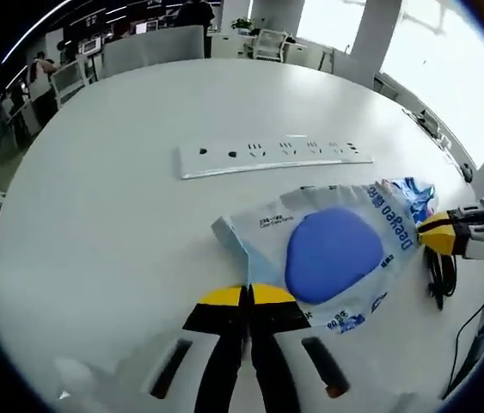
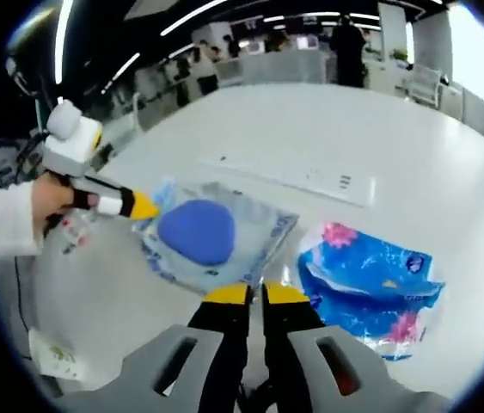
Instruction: Arrange the tabletop items into an orderly group along one side of the table until the central work area is clear of visible clutter.
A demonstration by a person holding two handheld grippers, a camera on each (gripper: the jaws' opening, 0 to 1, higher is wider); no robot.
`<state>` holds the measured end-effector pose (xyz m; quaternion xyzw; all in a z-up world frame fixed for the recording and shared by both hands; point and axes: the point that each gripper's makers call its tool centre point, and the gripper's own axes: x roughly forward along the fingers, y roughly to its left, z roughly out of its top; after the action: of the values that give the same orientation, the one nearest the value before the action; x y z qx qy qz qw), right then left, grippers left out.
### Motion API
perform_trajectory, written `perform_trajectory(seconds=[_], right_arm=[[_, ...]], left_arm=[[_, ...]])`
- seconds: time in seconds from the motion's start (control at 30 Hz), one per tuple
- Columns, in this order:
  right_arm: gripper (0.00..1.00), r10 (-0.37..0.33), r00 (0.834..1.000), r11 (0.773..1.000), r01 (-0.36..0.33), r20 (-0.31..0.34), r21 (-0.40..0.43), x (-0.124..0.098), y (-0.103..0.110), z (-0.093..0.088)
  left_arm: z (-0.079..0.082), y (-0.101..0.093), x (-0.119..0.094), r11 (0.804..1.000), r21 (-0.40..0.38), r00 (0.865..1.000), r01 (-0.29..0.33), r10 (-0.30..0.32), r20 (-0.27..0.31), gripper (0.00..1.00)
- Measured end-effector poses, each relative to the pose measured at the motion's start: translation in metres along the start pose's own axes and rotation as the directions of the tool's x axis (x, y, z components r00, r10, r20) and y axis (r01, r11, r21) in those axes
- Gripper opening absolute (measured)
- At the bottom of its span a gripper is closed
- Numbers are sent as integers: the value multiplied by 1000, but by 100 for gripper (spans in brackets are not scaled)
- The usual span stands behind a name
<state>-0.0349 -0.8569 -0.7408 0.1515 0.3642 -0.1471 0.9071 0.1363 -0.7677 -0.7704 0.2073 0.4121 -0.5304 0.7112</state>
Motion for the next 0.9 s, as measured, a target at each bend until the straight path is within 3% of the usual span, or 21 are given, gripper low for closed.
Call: perform_trajectory(seconds=[0.1,0.2,0.23,0.3,0.37,0.43,0.53,0.57,0.63,0.7,0.73,0.9], right_arm=[[8,-10,999,1000,10,30,-2,-8,0,4],[0,-38,996,994,45,75,-100,-17,4,13],[0,-25,997,996,31,75,-83,-18,11,14],[0,14,995,990,-1,96,-140,-12,25,24],[0,4,998,975,10,59,-224,-4,31,25],[0,-26,999,960,18,-26,-280,9,28,13],[0,-15,995,983,-3,-94,-183,21,28,-2],[0,-23,992,982,0,-121,-188,22,26,-8],[0,-44,983,972,1,-180,-234,25,20,-22],[0,-6,982,990,-22,-188,-143,28,22,-30],[0,-7,987,995,-9,-159,-102,29,20,-26],[0,-3,986,995,-13,-164,-99,30,19,-28]], left_arm=[[0,0,-1,999,-47,1000,17,-16,19,0],[0,1,-1,998,-57,999,31,-29,39,0],[0,0,-1,998,-49,999,31,-29,42,0],[1,0,-1,999,-39,999,26,-24,43,0],[1,0,0,999,-41,999,24,-22,43,0],[1,0,-1,998,-50,999,28,-26,48,0],[1,-1,-1,1000,-12,998,28,-28,53,0],[1,-1,-1,999,45,998,19,-22,53,0],[1,-3,-1,997,81,999,9,-12,46,0],[2,-1,0,998,69,999,9,-13,48,0],[1,0,0,998,59,999,10,-13,51,0],[2,0,0,998,56,998,18,-22,62,0]])
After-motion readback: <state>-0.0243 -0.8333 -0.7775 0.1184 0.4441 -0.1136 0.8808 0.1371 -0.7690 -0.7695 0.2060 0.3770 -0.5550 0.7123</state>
